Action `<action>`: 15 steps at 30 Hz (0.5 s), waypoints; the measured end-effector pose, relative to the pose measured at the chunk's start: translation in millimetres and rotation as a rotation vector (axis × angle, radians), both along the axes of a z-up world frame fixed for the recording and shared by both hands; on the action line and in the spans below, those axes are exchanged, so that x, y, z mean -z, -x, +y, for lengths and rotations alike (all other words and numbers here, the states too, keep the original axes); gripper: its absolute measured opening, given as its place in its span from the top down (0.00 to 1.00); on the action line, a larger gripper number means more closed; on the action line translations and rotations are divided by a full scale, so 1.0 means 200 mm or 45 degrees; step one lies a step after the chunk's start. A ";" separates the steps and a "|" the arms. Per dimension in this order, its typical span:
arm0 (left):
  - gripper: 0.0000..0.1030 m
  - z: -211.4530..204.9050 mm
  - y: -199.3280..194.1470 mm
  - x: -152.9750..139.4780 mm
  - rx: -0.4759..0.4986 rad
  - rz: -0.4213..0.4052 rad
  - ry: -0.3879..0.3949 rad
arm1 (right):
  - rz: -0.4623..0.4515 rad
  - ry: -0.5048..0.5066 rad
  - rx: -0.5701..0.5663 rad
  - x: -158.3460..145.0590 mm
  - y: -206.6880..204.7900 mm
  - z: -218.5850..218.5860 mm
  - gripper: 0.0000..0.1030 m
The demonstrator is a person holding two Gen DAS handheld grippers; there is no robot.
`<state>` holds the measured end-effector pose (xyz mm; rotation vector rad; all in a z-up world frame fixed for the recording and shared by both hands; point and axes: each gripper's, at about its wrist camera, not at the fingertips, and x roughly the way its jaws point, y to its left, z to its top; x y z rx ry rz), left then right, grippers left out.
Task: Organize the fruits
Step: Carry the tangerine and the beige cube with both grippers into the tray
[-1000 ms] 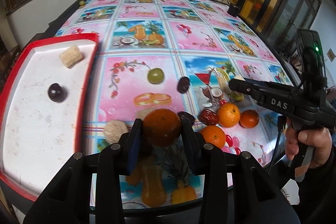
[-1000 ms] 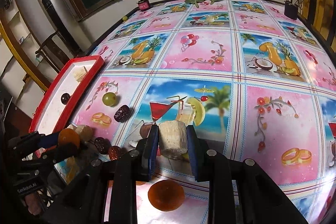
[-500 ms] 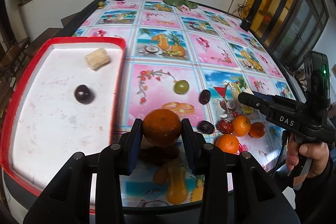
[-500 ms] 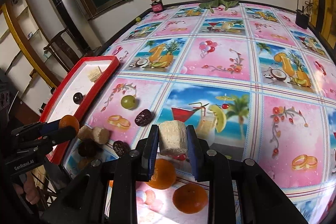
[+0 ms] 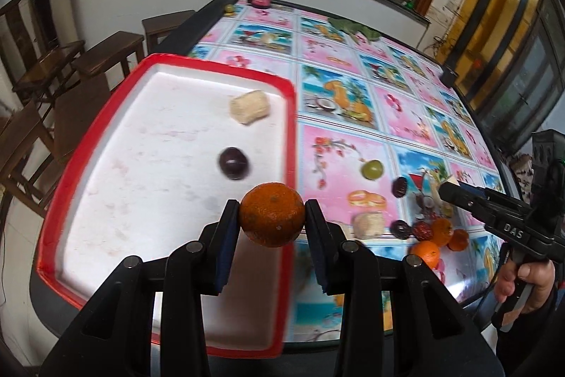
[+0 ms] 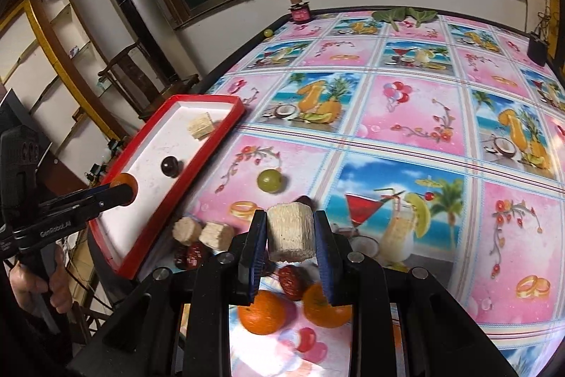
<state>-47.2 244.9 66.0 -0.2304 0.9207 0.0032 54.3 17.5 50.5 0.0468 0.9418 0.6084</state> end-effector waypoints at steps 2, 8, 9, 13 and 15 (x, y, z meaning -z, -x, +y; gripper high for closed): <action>0.66 0.03 0.00 0.01 -0.017 0.006 -0.001 | 0.002 -0.009 -0.025 -0.01 0.00 0.04 0.74; 0.66 0.11 0.01 0.01 -0.056 0.001 0.003 | -0.010 -0.017 -0.112 -0.06 0.01 0.18 0.74; 0.66 0.12 0.01 0.01 -0.061 0.001 0.005 | -0.013 -0.016 -0.125 -0.06 0.01 0.20 0.74; 0.66 0.14 0.01 0.02 -0.070 -0.004 0.015 | -0.028 -0.022 -0.162 -0.09 0.02 0.27 0.74; 0.66 0.15 0.01 0.03 -0.068 -0.006 0.021 | -0.034 -0.032 -0.175 -0.09 0.03 0.29 0.74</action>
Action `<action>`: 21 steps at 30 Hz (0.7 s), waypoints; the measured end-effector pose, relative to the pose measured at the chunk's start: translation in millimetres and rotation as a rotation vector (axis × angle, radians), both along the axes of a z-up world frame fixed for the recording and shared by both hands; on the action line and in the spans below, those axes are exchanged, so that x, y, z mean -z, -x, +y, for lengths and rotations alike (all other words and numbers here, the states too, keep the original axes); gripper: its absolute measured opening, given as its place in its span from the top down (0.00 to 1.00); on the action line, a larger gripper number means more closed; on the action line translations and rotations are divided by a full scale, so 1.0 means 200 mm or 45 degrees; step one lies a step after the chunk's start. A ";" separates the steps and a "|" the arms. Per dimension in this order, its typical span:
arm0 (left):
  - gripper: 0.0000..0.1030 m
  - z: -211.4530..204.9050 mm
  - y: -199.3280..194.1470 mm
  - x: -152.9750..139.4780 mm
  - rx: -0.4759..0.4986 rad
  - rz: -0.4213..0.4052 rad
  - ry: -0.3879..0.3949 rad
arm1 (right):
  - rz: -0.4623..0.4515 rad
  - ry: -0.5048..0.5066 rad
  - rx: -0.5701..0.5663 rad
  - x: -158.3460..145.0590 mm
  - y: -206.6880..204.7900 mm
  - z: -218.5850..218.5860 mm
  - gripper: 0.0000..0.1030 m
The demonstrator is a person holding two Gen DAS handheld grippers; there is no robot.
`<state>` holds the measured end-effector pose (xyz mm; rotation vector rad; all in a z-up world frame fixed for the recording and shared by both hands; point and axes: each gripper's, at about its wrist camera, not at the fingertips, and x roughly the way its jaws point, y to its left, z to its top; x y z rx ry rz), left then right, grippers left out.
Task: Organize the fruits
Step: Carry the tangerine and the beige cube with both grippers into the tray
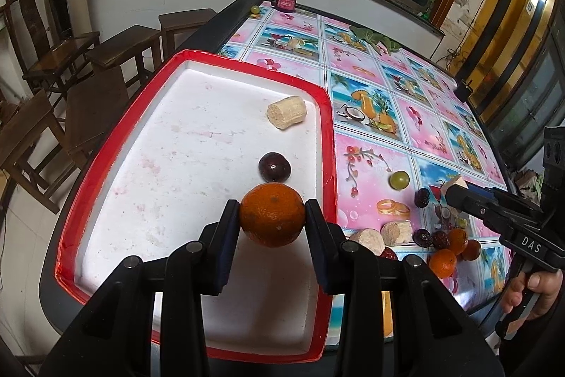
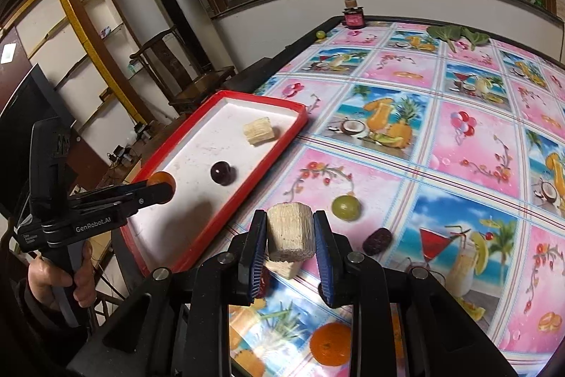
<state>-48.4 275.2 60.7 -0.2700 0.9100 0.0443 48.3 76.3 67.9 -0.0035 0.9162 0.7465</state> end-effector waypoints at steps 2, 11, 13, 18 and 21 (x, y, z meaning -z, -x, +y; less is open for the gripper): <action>0.66 0.01 -0.01 0.01 0.001 0.006 0.003 | 0.006 -0.006 -0.006 0.01 0.00 0.01 0.74; 0.66 0.06 -0.04 0.02 -0.004 0.008 0.002 | 0.019 -0.026 -0.033 0.00 -0.03 0.07 0.74; 0.66 0.07 -0.04 0.03 -0.011 0.008 0.004 | 0.037 -0.037 -0.053 -0.01 -0.06 0.10 0.74; 0.66 0.10 -0.05 0.05 -0.033 0.021 0.014 | 0.065 -0.036 -0.119 -0.04 -0.14 0.20 0.74; 0.66 0.12 -0.07 0.08 -0.040 0.036 0.022 | 0.103 -0.046 -0.161 -0.04 -0.20 0.28 0.74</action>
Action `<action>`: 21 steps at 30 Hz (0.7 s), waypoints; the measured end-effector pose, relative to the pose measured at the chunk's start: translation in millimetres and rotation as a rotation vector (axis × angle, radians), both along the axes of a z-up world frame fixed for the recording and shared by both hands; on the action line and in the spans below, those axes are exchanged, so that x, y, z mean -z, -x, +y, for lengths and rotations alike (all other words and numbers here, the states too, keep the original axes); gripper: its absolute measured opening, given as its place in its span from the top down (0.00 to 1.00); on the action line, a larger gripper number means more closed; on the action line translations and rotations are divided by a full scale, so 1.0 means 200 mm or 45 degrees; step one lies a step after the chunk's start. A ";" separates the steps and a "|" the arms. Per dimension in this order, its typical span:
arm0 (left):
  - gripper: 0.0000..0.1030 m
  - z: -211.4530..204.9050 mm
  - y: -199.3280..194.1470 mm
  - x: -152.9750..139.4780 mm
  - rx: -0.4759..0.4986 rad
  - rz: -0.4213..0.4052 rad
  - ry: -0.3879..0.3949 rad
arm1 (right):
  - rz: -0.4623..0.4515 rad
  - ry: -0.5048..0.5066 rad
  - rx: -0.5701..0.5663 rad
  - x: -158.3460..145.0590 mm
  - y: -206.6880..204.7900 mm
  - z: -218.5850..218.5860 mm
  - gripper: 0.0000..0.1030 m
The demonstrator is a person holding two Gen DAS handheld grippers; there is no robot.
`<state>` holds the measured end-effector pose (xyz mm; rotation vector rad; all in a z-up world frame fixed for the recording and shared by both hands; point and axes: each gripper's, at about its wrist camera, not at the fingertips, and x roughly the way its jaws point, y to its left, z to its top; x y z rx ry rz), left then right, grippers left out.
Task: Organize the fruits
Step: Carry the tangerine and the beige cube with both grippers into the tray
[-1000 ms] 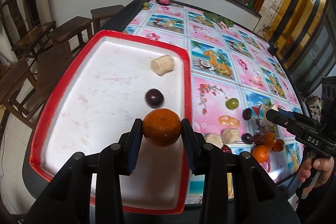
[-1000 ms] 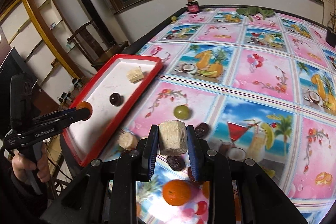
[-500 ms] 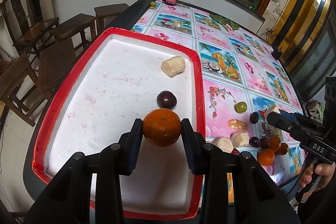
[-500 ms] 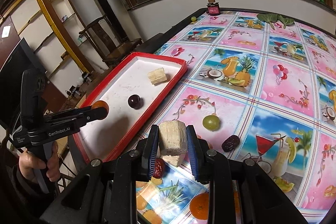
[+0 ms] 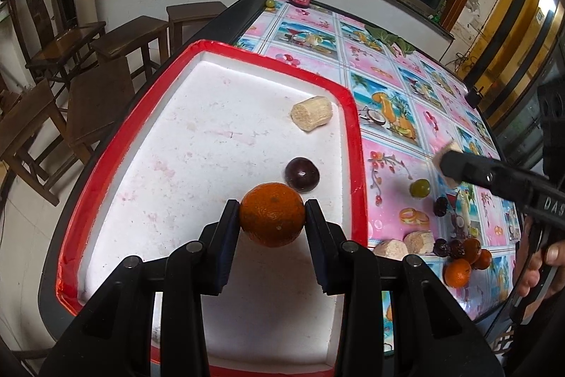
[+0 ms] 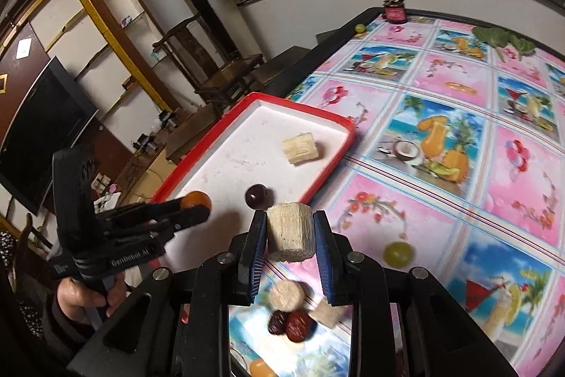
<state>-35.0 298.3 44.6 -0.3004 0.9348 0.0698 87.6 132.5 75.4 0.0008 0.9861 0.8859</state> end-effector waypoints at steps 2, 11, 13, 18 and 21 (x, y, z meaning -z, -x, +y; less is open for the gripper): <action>0.66 0.01 -0.02 0.02 -0.004 0.015 0.007 | 0.030 -0.009 -0.044 0.02 -0.03 0.07 0.74; 0.66 -0.01 -0.04 0.07 0.014 0.048 0.013 | 0.046 0.048 -0.125 0.17 -0.17 0.37 0.74; 0.66 -0.02 -0.04 0.07 0.033 0.056 0.011 | 0.024 0.064 -0.142 0.18 -0.17 0.39 0.74; 0.66 -0.06 -0.06 0.09 0.076 0.071 0.014 | -0.017 0.119 -0.169 0.22 -0.19 0.45 0.74; 0.66 -0.08 -0.07 0.11 0.089 0.080 0.017 | -0.033 0.149 -0.166 0.25 -0.21 0.47 0.74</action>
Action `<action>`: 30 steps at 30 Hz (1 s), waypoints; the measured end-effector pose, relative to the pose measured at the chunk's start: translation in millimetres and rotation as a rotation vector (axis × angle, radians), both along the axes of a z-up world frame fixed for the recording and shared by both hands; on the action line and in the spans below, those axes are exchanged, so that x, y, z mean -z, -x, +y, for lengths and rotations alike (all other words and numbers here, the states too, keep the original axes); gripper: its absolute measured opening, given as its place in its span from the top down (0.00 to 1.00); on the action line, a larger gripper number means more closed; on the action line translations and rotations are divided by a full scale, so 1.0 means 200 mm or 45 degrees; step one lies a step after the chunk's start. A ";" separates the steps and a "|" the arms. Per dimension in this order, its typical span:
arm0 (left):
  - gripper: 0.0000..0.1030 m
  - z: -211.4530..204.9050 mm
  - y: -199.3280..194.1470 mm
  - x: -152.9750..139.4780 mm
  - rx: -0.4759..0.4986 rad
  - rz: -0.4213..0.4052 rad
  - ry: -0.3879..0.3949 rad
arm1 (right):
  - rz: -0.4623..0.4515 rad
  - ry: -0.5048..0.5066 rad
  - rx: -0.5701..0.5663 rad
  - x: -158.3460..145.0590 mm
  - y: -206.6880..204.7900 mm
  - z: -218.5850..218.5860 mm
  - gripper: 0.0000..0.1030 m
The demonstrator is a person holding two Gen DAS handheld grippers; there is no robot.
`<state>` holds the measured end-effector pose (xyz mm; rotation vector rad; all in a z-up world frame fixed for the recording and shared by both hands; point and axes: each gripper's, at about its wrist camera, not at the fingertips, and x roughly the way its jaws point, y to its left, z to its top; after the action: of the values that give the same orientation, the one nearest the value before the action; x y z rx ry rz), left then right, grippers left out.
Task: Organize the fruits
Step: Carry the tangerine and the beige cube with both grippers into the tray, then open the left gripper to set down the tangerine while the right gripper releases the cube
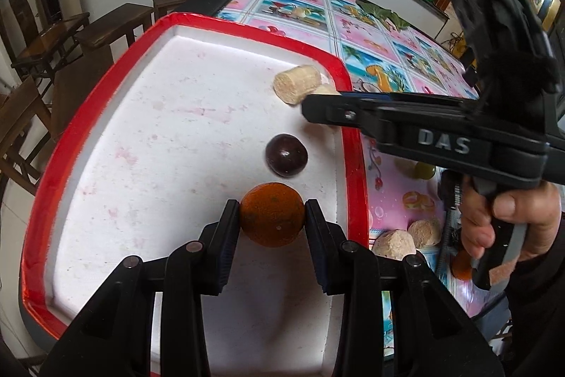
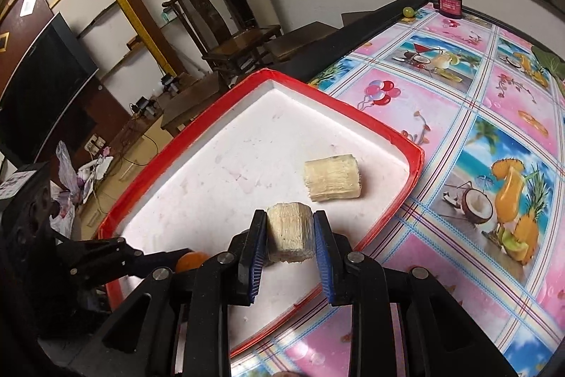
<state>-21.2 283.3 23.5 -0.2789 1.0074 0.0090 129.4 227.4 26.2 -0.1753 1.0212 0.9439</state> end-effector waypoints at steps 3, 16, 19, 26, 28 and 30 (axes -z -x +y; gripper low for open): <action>0.66 -0.01 0.00 0.01 0.011 0.004 -0.005 | -0.027 0.043 -0.003 0.03 -0.01 0.02 0.74; 0.66 -0.03 0.01 0.00 0.022 0.004 -0.006 | -0.075 0.090 -0.023 0.09 -0.03 0.05 0.74; 0.66 -0.02 0.01 0.00 0.019 0.009 0.012 | -0.084 0.093 -0.019 0.10 -0.01 0.05 0.73; 0.66 -0.03 0.02 0.00 0.020 0.010 0.017 | -0.071 0.057 -0.004 0.07 -0.01 0.01 0.71; 0.66 -0.03 0.02 0.00 0.018 0.012 0.011 | -0.063 0.036 0.001 0.06 0.00 -0.01 0.68; 0.64 -0.04 0.02 0.00 0.018 0.016 0.007 | -0.056 0.011 0.009 0.04 0.01 -0.04 0.65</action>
<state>-25.7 275.9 23.0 -0.2771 1.0216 -0.0048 127.9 219.7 18.9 -0.1987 0.9851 0.9254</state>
